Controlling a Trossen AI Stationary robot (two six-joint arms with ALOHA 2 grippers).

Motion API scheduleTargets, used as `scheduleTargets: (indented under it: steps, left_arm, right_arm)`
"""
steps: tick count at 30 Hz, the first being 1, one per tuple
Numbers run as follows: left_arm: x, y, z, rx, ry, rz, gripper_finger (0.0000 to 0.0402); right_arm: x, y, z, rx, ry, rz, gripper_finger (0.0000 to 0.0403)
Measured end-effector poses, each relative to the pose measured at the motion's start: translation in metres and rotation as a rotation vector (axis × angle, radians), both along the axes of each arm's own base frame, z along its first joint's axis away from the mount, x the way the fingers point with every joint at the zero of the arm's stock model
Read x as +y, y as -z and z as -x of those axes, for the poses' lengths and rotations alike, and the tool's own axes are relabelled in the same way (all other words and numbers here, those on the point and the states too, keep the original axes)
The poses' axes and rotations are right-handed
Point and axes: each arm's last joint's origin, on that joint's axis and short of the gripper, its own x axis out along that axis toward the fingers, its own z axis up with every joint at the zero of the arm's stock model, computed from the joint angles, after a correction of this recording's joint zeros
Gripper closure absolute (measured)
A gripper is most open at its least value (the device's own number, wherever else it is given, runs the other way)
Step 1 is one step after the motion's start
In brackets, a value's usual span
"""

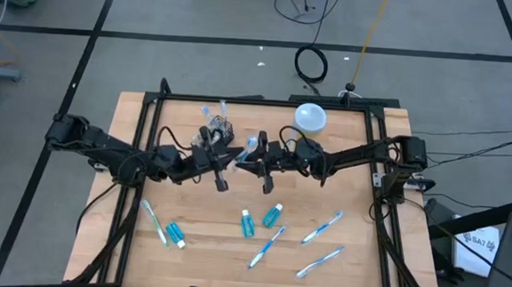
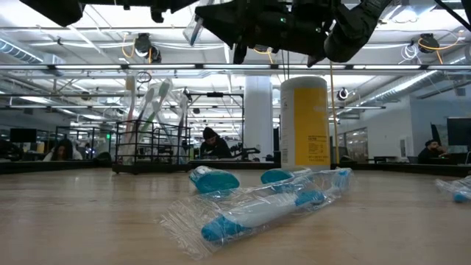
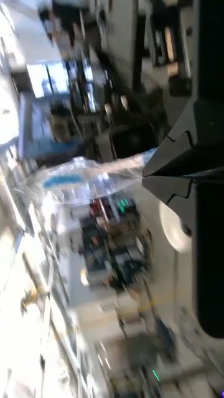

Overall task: Pick & Place toothbrushing station
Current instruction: Put the left blue toothbrush into the black wire organizer

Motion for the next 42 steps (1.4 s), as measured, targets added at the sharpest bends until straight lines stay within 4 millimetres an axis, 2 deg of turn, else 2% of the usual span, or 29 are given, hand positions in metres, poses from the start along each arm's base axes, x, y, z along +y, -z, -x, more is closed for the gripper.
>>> scheduleTargets:
  steps: [5, 9, 12, 17, 21, 27, 31, 36, 39, 42]
  left_arm:
    - [-0.004, 0.006, 0.001, 0.103, -0.094, -0.049, 0.0366]
    - [-0.008, 0.004, 0.005, 0.146, -0.102, -0.026, 0.032]
    - [-0.007, 0.011, 0.007, 0.237, -0.124, -0.002, 0.0281]
    - [0.004, 0.014, 0.007, 0.229, -0.146, 0.123, 0.0226]
    - [0.018, 0.015, 0.006, 0.212, -0.16, 0.185, 0.0201]
    - [0.031, 0.017, 0.001, 0.212, 0.122, 0.267, 0.0195]
    - [0.036, 0.02, 0.001, 0.234, 0.131, 0.306, 0.0195]
    - [0.036, 0.02, 0.001, 0.249, 0.119, 0.268, 0.0196]
    - [0.036, 0.021, 0.001, 0.259, 0.118, 0.27, 0.0219]
    - [0.037, 0.022, 0.001, 0.263, 0.115, 0.27, 0.0263]
  right_arm:
    - [-0.009, 0.009, -0.001, 0.089, 0.058, -0.004, 0.0354]
    - [-0.025, 0.018, 0.0, 0.186, 0.096, -0.024, 0.0357]
    - [-0.034, 0.025, 0.001, 0.258, 0.122, -0.024, 0.0357]
    - [-0.037, 0.029, 0.002, 0.306, 0.128, 0.003, 0.0358]
    - [-0.032, 0.027, -0.003, 0.331, 0.116, 0.039, 0.0358]
    - [-0.025, 0.021, -0.01, 0.384, 0.09, 0.09, 0.0358]
    - [-0.025, 0.023, -0.009, 0.413, 0.091, 0.092, 0.0354]
    - [-0.025, 0.024, -0.009, 0.42, 0.092, 0.091, 0.0354]
    - [-0.025, 0.025, -0.009, 0.43, 0.092, 0.091, 0.0354]
    - [-0.025, 0.025, -0.009, 0.429, 0.093, 0.091, 0.0354]
